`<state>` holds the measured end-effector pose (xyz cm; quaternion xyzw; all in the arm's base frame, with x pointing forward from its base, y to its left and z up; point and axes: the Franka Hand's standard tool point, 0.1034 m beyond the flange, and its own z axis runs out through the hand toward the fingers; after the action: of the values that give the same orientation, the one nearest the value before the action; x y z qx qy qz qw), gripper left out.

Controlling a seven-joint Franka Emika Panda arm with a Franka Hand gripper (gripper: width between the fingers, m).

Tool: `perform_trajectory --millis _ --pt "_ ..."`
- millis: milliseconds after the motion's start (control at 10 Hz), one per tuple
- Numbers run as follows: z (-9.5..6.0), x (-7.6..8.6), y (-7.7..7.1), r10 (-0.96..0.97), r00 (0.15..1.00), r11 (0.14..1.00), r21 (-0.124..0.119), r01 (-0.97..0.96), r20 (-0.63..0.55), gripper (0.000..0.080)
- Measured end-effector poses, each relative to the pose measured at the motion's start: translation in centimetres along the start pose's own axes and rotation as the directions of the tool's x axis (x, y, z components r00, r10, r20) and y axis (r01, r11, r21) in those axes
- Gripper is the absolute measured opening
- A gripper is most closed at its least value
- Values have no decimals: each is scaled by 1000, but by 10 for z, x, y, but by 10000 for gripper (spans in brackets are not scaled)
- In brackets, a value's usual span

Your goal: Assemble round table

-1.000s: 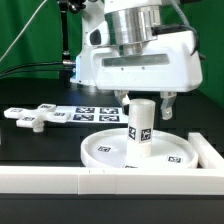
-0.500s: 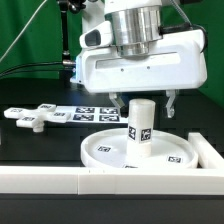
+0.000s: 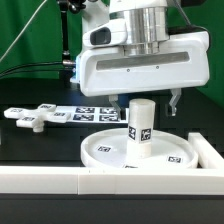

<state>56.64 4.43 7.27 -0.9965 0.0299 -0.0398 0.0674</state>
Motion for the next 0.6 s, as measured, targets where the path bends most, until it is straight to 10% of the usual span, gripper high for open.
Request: perform_trajectory --millis 600 --pt "-1 2 1 -523 852 851 -41 523 23 649"
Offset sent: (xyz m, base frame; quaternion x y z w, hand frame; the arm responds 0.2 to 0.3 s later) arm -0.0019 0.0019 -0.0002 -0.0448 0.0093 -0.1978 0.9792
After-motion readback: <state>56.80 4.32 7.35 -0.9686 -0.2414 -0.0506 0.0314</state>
